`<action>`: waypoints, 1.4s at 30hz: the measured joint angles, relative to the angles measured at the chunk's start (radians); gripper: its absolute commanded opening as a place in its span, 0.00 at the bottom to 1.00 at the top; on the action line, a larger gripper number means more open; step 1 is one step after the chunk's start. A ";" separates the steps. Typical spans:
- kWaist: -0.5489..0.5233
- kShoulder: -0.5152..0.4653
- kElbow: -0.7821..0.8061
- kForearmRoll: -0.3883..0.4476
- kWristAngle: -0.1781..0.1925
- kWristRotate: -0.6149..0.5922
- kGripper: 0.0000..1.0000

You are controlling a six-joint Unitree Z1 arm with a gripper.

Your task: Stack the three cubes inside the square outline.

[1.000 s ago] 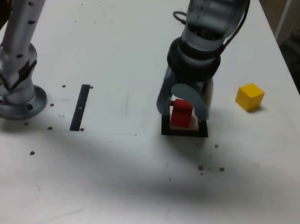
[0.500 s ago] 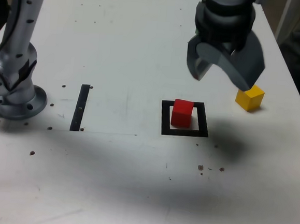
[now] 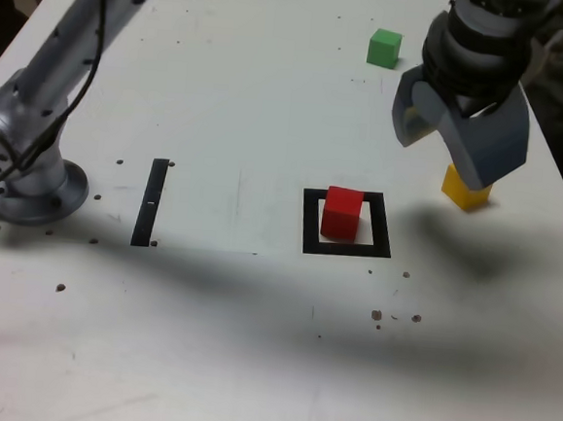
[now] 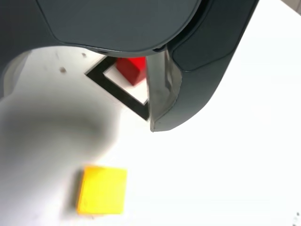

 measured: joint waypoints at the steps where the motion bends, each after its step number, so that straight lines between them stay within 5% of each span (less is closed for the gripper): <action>1: 0.009 0.011 -0.010 0.000 0.000 0.021 1.00; 22: 0.083 0.175 -0.086 -0.071 0.034 0.102 0.82; 33: 0.087 0.178 -0.123 -0.069 0.030 0.102 0.41; 42: 0.087 0.178 -0.117 -0.066 -0.032 0.102 0.28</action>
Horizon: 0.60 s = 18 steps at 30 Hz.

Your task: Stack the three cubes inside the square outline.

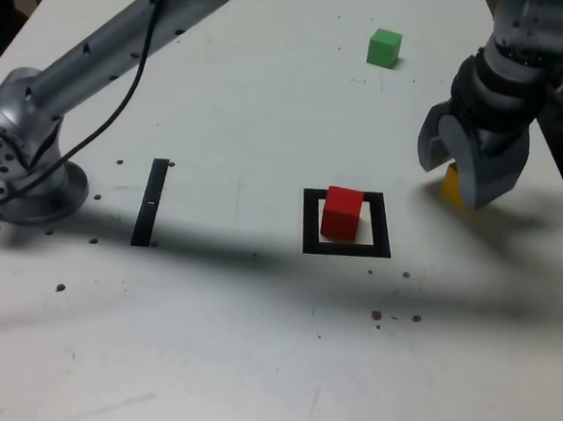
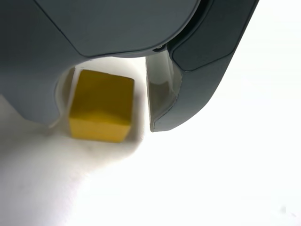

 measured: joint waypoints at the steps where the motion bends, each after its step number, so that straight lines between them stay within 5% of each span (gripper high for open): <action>1: 0.000 0.000 0.001 0.000 -0.006 0.000 0.25; 6: 0.000 0.000 0.003 0.000 -0.024 0.000 0.17; 18: 0.001 0.000 -0.017 0.017 -0.030 -0.044 0.15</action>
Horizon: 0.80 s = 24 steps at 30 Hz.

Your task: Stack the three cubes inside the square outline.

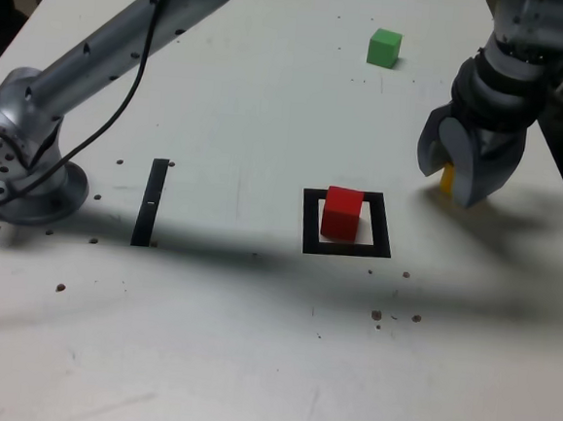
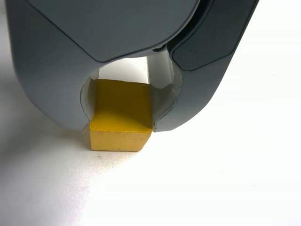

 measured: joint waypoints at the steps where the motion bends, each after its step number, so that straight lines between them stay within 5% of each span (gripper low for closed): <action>1: 0.000 -0.001 0.000 0.004 0.000 -0.004 0.15; 8: -0.003 -0.077 0.036 0.047 0.026 -0.101 0.15; 16: -0.047 -0.271 0.258 0.048 0.063 -0.374 0.15; 24: -0.093 -0.458 0.442 0.049 -0.030 -0.650 0.15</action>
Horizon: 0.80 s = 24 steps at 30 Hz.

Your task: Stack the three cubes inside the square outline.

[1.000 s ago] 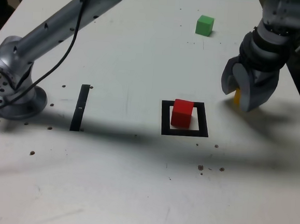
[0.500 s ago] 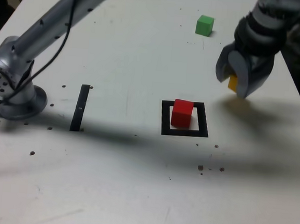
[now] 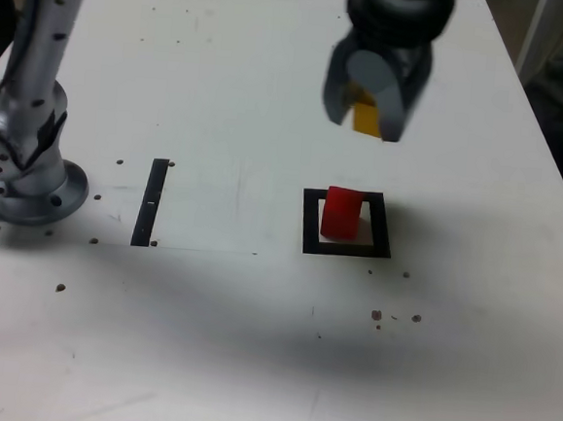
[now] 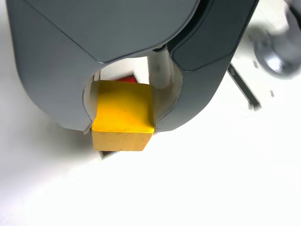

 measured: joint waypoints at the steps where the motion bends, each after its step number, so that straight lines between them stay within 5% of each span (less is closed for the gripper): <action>1: -0.004 -0.012 0.015 0.000 -0.012 -0.033 0.15; 12: -0.157 -0.018 0.112 -0.062 -0.074 -0.290 0.15; 24: -0.117 0.003 0.196 -0.094 -0.075 -0.283 0.15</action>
